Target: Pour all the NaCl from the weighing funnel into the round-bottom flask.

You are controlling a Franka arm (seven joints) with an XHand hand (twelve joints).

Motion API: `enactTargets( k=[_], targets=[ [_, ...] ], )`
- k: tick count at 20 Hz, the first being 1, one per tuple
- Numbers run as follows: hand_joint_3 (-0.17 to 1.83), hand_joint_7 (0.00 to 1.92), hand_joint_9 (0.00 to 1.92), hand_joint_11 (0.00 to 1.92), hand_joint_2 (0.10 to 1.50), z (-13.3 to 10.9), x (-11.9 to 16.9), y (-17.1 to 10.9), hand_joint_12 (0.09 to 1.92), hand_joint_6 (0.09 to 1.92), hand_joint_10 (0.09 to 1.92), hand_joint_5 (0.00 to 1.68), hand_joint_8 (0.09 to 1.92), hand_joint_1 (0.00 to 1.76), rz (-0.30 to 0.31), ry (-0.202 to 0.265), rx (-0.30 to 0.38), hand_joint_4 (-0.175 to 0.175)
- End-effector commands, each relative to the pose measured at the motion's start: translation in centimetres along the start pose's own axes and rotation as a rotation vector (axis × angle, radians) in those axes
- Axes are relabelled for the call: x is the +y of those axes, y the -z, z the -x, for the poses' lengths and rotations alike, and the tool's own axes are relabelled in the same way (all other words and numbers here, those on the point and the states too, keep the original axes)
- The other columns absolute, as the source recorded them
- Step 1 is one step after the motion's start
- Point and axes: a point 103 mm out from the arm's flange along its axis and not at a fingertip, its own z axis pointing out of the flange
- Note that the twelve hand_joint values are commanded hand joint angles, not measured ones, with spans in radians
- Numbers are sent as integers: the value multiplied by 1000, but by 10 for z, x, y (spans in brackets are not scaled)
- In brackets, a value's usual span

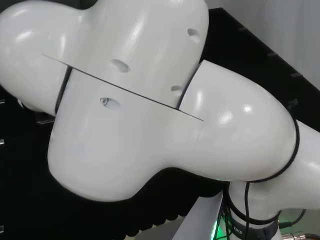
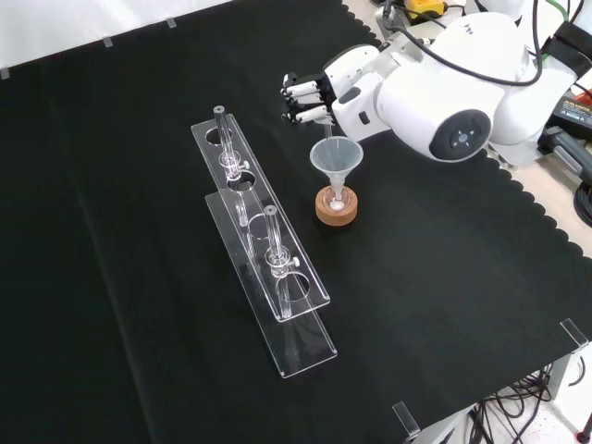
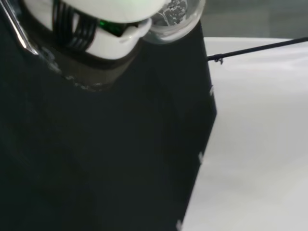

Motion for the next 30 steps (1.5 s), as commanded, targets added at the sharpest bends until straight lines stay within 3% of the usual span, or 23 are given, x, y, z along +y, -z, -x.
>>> enactTargets(
  k=[1,7,19,30],
  targets=[
    [653,547,906,745,656,6,0,-6,1096,667,355,1276,633,1117,8,16,156,175],
    [653,549,906,746,656,17,1,-15,1096,668,355,1276,634,1117,25,33,371,175],
    [655,551,906,750,654,33,9,-46,1095,668,355,1277,635,1117,9,34,638,175],
    [657,552,907,751,653,53,12,-83,1094,668,355,1277,635,1117,-14,10,941,175]
  ],
)
